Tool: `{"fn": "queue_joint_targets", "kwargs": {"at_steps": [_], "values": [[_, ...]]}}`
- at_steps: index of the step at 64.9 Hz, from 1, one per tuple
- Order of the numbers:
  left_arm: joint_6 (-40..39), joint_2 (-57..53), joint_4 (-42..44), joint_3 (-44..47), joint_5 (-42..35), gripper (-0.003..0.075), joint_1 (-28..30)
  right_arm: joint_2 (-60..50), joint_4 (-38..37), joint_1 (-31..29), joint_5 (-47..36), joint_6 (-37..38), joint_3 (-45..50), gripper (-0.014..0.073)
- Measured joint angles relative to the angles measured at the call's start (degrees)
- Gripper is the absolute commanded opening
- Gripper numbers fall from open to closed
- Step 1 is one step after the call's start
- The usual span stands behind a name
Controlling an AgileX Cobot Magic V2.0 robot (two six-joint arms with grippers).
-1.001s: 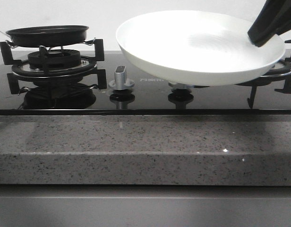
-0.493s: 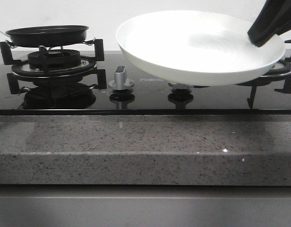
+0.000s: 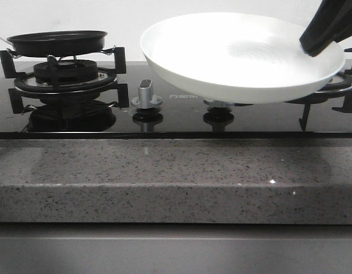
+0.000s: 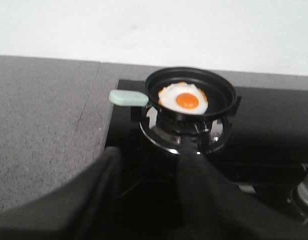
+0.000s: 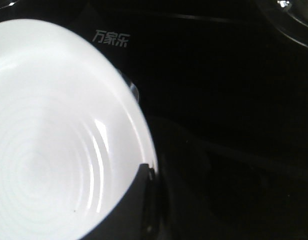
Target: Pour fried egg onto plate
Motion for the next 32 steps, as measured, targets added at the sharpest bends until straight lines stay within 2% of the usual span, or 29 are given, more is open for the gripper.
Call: {"fn": "queue_joint_targets", "kwargs": {"at_steps": [4, 15, 24, 32], "values": [[0.0, 0.0, 0.0, 0.0, -0.8, 0.0568, 0.0, 0.0, 0.0, 0.0, 0.0, 0.0, 0.0, -0.0067], [0.0, 0.7, -1.9, -0.1, -1.0, 0.0571, 0.0, 0.0, 0.0, 0.0, 0.0, 0.0, 0.0, -0.0067], [0.0, 4.4, -4.4, -1.8, 2.9, 0.0571, 0.0, 0.0, 0.0, 0.0, 0.0, 0.0, 0.0, -0.0067], [0.0, 12.1, -5.1, -6.8, 8.2, 0.0567, 0.6, 0.0, 0.0, 0.0, 0.0, 0.0, 0.0, -0.0067]]}}
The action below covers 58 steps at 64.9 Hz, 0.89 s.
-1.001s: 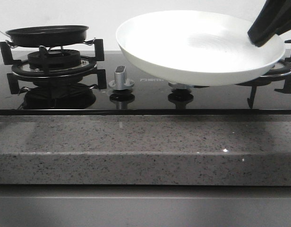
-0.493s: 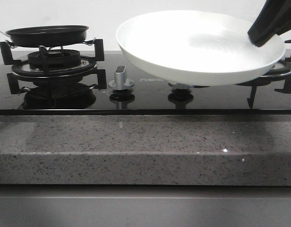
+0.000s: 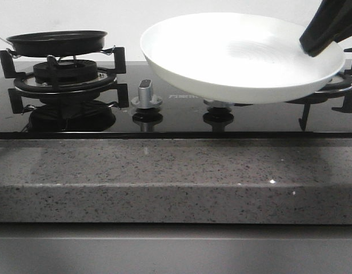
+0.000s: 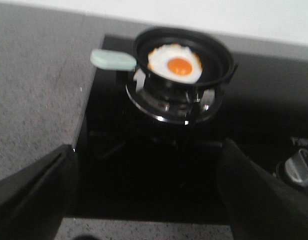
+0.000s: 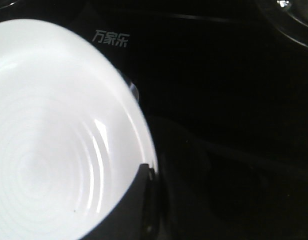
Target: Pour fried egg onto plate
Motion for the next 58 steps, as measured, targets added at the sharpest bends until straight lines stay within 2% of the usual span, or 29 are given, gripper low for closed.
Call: {"fn": "queue_joint_targets", "kwargs": {"at_steps": [9, 16, 30, 37, 46, 58], "values": [[0.0, 10.1, -2.2, -8.0, 5.6, 0.0566, 3.5, 0.0, 0.0, 0.0, 0.0, 0.0, 0.0, -0.0067], [1.4, 17.9, -7.7, -13.6, 9.4, 0.0566, 7.9, 0.0, 0.0, 0.0, 0.0, 0.0, 0.0, -0.0067], [13.5, 28.7, -30.2, -20.3, 13.3, 0.0566, 16.1, 0.0, 0.0, 0.0, 0.0, 0.0, 0.0, -0.0067], [16.4, 32.7, -38.6, -21.7, 13.8, 0.0566, 19.1, 0.0, 0.0, 0.0, 0.0, 0.0, 0.0, -0.0067], [17.1, 37.2, -44.1, -22.3, 14.2, 0.0566, 22.8, 0.0, 0.0, 0.0, 0.0, 0.0, 0.0, -0.0067], [17.2, 41.2, -47.3, -22.3, 14.6, 0.0566, 24.6, 0.0, 0.0, 0.0, 0.0, 0.0, 0.0, -0.0067]]}}
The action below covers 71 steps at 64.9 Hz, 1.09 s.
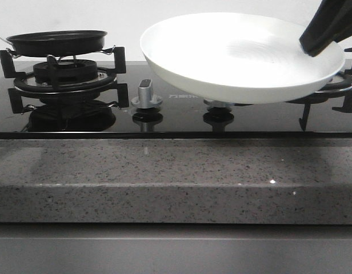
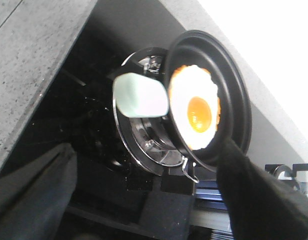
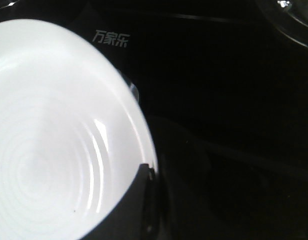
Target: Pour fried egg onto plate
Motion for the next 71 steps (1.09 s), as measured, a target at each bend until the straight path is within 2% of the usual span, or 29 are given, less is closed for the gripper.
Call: {"fn": "queue_joint_targets", "kwargs": {"at_steps": [12, 27, 47, 65, 71], "values": [[1.2, 3.5, -3.2, 0.0, -0.1, 0.0566, 0.4, 0.0, 0.0, 0.0, 0.0, 0.0, 0.0, -0.0067], [8.6, 9.0, -16.2, 0.0, 0.5, 0.0566, 0.4, 0.0, 0.0, 0.0, 0.0, 0.0, 0.0, -0.0067], [14.2, 15.8, -28.2, -0.1, 2.6, 0.0566, 0.4, 0.0, 0.0, 0.0, 0.0, 0.0, 0.0, -0.0067], [16.2, 18.8, -31.8, -0.3, 4.1, 0.0563, 0.4, 0.0, 0.0, 0.0, 0.0, 0.0, 0.0, -0.0067], [16.4, 18.9, -32.7, -0.3, 4.3, 0.0522, 0.4, 0.0, 0.0, 0.0, 0.0, 0.0, 0.0, -0.0067]]}}
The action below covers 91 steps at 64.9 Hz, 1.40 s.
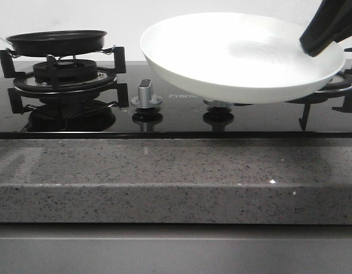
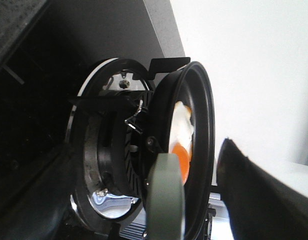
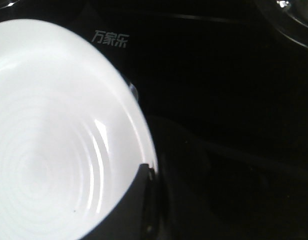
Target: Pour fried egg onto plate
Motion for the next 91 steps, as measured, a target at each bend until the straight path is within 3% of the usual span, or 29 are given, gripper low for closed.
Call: {"fn": "queue_joint_targets", "kwargs": {"at_steps": [16, 62, 91], "values": [[0.0, 0.0, -1.7, 0.0, 1.1, 0.0384, 0.0, 0.0, 0.0, 0.0, 0.0, 0.0, 0.0, -0.0067], [0.0, 0.0, -3.5, 0.0, 0.8, 0.0364, -1.4, 0.0, 0.0, 0.0, 0.0, 0.0, 0.0, -0.0067], [0.0, 0.1, -3.5, 0.0, -1.2, 0.0003, -1.4, 0.0, 0.0, 0.0, 0.0, 0.0, 0.0, -0.0067]]}}
